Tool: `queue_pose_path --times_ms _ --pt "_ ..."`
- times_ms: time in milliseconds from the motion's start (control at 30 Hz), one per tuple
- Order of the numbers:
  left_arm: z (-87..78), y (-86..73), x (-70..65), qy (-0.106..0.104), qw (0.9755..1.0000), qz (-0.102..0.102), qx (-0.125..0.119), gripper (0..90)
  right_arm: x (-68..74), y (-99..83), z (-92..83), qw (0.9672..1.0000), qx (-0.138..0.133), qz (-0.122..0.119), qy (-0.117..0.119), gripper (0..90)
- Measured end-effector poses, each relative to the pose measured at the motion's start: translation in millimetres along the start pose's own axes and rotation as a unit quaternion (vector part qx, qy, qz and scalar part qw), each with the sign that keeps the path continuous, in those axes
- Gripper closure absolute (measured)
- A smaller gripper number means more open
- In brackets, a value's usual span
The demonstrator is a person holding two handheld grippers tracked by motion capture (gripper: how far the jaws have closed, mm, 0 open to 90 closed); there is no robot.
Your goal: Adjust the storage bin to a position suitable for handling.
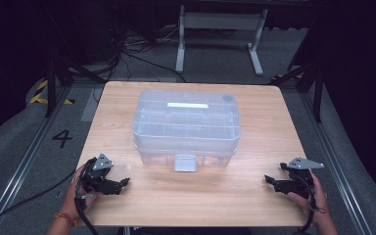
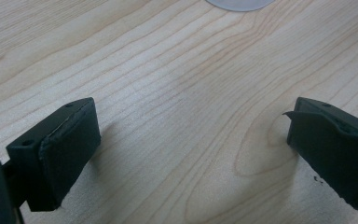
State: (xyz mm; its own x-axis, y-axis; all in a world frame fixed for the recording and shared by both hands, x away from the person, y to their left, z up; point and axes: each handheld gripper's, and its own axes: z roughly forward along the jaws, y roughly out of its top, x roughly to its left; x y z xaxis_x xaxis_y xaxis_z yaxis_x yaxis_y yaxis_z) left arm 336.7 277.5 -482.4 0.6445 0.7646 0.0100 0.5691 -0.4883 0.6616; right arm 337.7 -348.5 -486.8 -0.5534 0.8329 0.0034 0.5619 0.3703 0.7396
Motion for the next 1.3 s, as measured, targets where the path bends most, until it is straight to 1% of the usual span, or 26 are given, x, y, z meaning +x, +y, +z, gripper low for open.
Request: queue_pose_path --times_ms 33,100,133,167,233,267,300,367,400,467,533,567,600,633,667,700,733,767,800,833,867,900,1000,1067,1167,1300 --pt "-0.1 0.0 -0.5 0.001 1.0 -0.004 0.003 2.0 -0.2 0.0 0.1 1.0 0.0 0.0 0.0 15.3" --pt "-0.1 -0.3 -0.1 -0.001 1.0 -0.006 0.003 1.2 -0.4 0.2 0.4 1.0 0.0 0.002 0.001 15.2" --pt "-0.4 -0.6 0.4 0.001 1.0 -0.003 0.003 1.2 -0.3 0.7 0.8 1.0 0.002 0.001 -0.002 15.2" --pt "-0.9 -1.1 0.0 0.0 1.0 -0.007 0.004 1.2 -0.1 1.0 1.0 1.0 0.001 0.003 -0.001 15.2" --pt "-2.9 -3.6 0.5 -0.001 1.0 -0.005 0.003 1.2 -0.1 1.9 2.1 1.0 0.001 0.003 -0.004 15.1" --pt "-3.9 -4.9 -0.1 -0.007 0.9999 -0.012 0.006 1.2 0.3 2.4 2.6 1.0 0.002 0.006 -0.005 15.1" --pt "-3.9 -4.9 -0.1 -0.007 0.9999 -0.012 0.006 1.2 0.3 2.4 2.6 1.0 0.002 0.006 -0.005 15.1" --pt "-5.6 -5.6 1.4 -0.004 1.0 -0.002 0.007 1.2 0.5 2.9 3.2 1.0 0.001 0.007 -0.005 15.1" --pt "-5.6 -5.6 1.5 -0.004 1.0 -0.002 0.007 1.2 0.3 3.3 2.8 1.0 0.004 0.005 -0.004 15.7" --pt "-4.9 -5.2 1.8 -0.007 0.9999 -0.003 0.008 0.4 -2.6 5.1 0.9 0.9998 0.018 -0.005 0.006 15.5" --pt "-4.7 -4.6 2.6 -0.008 0.9999 -0.001 0.01 0.3 -7.3 6.3 0.3 0.9996 0.027 -0.007 0.008 15.4" --pt "-3.9 -4.6 3.1 -0.006 1.0 0.0 0.005 0.0 -8.8 6.9 -0.1 0.9994 0.03 -0.009 0.012 15.5" --pt "-4.2 -4.3 3.1 -0.005 1.0 0.002 0.007 0.0 -10.1 7.9 -0.2 0.9992 0.035 -0.012 0.014 15.5" --pt "-4.2 -4.3 3.1 -0.005 1.0 0.002 0.007 0.1 -10.1 7.9 -0.2 0.9992 0.035 -0.012 0.014 15.5" --pt "-4.2 -4.4 3.2 -0.006 1.0 0.002 0.007 0.1 -10.8 9.5 0.3 0.999 0.04 -0.014 0.014 16.3" --pt "-3.9 -4.8 2.9 -0.009 0.9999 -0.002 0.005 0.1 -11.7 10.9 0.7 0.9989 0.041 -0.015 0.014 19.6" --pt "-4.2 -4.9 2.9 -0.013 0.9999 -0.003 0.008 0.0 -12.3 11.8 0.7 0.9991 0.036 -0.019 0.011 24.5" --pt "-4.2 -4.6 3.5 -0.009 0.9999 0.001 0.006 0.0 -12.6 12.3 0.7 0.9992 0.033 -0.022 0.009 26.1" --pt "-3.9 -4.9 3.5 -0.01 0.9999 0.0 0.005 0.0 -12.6 13.3 0.8 0.9993 0.028 -0.023 0.006 26.1" --pt "-3.7 -4.9 3.7 -0.011 0.9999 -0.001 0.003 0.0 -13.1 14.3 0.6 0.9994 0.023 -0.024 0.007 26.5" --pt "-3.9 -4.7 4.2 -0.011 0.9999 0.0 0.005 0.1 -13.7 15.8 0.2 0.9995 0.021 -0.02 0.015 26.5" --pt "-4.0 -4.8 4.0 -0.013 0.9999 -0.003 0.006 0.1 -14.5 18.1 -1.3 0.9996 0.014 -0.016 0.018 27.3" --pt "-3.9 -4.8 4.1 -0.014 0.9999 -0.004 0.006 0.1 -16.3 25.0 -6.6 0.9996 0.001 -0.021 0.017 27.9" --pt "-3.8 -4.8 4.2 -0.013 0.9999 -0.003 0.006 0.2 -17.2 31.9 -10.8 0.9996 -0.008 -0.021 0.016 27.9" --pt "-3.9 -4.8 4.1 -0.014 0.9999 -0.004 0.006 0.2 -17.7 41.6 -15.6 0.9993 -0.019 -0.031 0.014 28.3" --pt "-3.9 -4.8 4.1 -0.014 0.9999 -0.004 0.006 0.2 -17.2 60.6 -22.2 0.9985 -0.035 -0.04 0.012 29.3"
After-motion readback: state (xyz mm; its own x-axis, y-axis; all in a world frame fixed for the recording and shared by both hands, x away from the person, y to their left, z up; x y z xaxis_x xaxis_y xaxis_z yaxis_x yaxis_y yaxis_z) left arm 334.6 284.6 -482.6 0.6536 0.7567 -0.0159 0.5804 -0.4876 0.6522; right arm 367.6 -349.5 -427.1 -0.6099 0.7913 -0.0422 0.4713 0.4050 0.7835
